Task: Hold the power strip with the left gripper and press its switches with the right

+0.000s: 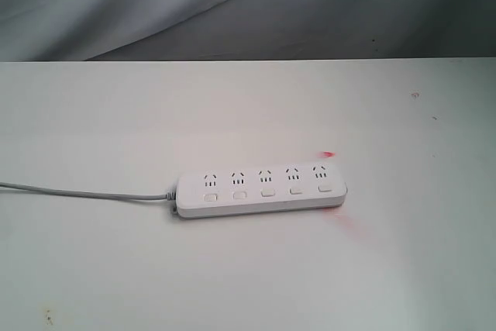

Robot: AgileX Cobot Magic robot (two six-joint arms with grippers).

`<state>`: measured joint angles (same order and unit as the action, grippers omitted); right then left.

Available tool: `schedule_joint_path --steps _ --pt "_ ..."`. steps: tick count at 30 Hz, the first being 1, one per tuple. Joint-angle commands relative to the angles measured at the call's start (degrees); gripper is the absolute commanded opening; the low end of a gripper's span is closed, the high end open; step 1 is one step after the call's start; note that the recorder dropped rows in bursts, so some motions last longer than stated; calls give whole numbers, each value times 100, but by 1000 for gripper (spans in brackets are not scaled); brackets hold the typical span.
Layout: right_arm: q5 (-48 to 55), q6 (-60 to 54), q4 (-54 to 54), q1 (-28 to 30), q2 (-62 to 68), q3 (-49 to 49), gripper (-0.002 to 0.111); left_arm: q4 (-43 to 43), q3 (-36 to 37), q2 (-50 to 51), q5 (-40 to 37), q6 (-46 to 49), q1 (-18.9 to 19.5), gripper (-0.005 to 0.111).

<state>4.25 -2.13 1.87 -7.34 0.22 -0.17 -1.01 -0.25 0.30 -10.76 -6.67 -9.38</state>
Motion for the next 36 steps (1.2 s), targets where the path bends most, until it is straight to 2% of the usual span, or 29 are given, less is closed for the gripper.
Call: schedule_joint_path --steps 1,5,7,11,12,15,19,23,26,27,29,32,35,36 --pt "-61 -15 46 -18 -22 17 0 6 25 -30 47 -13 20 0" --pt "-127 -1 -288 -18 -22 17 0 -30 25 -30 135 -104 20 0" --pt "-274 213 -911 -18 -22 17 0 -429 25 -30 243 -157 20 0" --pt "-520 536 -2893 -18 -22 17 0 -1468 25 -30 340 -247 20 0" --pt "-425 523 -3087 -18 -22 17 0 -1960 25 -30 340 -247 20 0" --pt "92 523 -3102 -18 -22 -113 0 -2999 25 -30 230 -229 6 0" --pt "925 523 -3189 -18 -22 -633 0 -3748 12 163 -172 -156 6 0" --pt "1566 262 -3672 -18 111 -1114 0 -4850 -692 726 -732 1211 6 0" --pt "2074 -657 -4379 -18 633 -1455 0 -5577 -1362 1424 -1387 2595 6 0" --pt "2457 -1440 -4993 -18 1097 -1669 0 -5696 -1792 1945 -1844 3170 6 0" --pt "2906 -2207 -5480 -18 1626 -1940 0 -5695 -2232 2593 -2323 3532 6 0" --pt "3412 -2794 -5583 -18 2392 -2347 0 -5695 -2737 3530 -2841 4139 6 0" --pt "3628 -2952 -5460 -112 3157 -2767 0 -5695 -3082 4389 -3005 4594 6 0" --pt "3757 -3043 -5276 -136 3699 -3034 0 -5680 -3232 4979 -2964 4736 6 0"
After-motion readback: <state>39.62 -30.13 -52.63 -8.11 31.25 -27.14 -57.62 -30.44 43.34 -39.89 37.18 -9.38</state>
